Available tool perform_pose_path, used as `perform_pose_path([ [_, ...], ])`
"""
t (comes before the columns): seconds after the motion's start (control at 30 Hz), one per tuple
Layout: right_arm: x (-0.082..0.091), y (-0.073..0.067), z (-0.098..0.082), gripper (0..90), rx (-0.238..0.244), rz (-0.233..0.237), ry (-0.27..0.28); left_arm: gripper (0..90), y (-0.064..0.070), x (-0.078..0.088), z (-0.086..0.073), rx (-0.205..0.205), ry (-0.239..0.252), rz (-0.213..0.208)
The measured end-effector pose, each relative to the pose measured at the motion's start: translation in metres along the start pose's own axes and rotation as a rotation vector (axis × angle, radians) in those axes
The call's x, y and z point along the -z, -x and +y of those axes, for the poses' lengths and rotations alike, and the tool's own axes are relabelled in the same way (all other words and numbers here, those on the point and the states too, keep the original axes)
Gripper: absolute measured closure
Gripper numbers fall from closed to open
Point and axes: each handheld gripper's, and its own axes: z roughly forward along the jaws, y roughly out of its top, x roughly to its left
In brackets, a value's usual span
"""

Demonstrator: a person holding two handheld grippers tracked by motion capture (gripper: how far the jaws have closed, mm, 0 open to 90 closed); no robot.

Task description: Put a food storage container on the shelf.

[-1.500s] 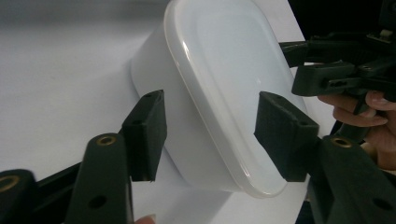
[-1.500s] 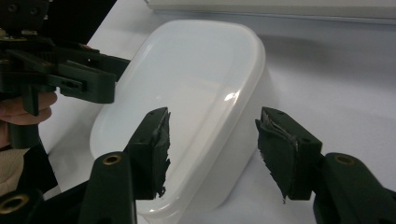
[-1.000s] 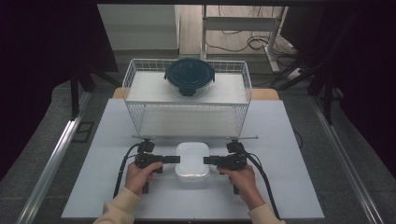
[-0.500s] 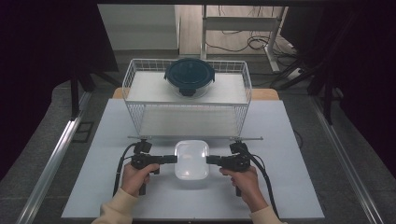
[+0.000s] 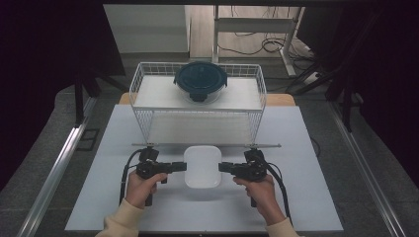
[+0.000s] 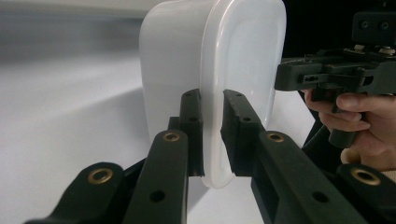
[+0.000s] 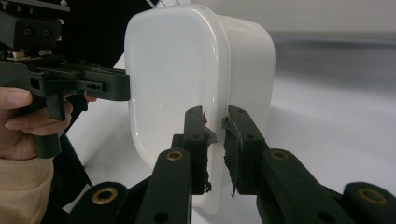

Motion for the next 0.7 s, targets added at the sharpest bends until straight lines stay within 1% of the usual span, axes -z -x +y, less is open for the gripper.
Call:
perform_pose_path([
  [0.2,0.009,-0.01,0.004,78.8,0.038,0.005,0.03,79.4,0.012,0.01,0.003,-0.042,0.024,0.004],
  [0.33,0.014,-0.016,0.005,78.8,0.06,0.007,0.047,79.7,0.021,0.016,0.005,-0.08,0.04,0.015],
  [0.43,0.018,-0.02,0.007,78.8,0.078,0.012,0.061,79.8,0.026,0.02,0.006,-0.091,0.052,0.011],
  [0.53,0.023,-0.025,0.008,78.8,0.1,0.008,0.072,79.8,0.031,0.024,0.006,-0.107,0.062,0.007],
  [0.7,0.028,-0.033,0.01,78.6,0.133,0.001,0.082,79.9,0.04,0.031,0.007,-0.134,0.075,0.014],
])
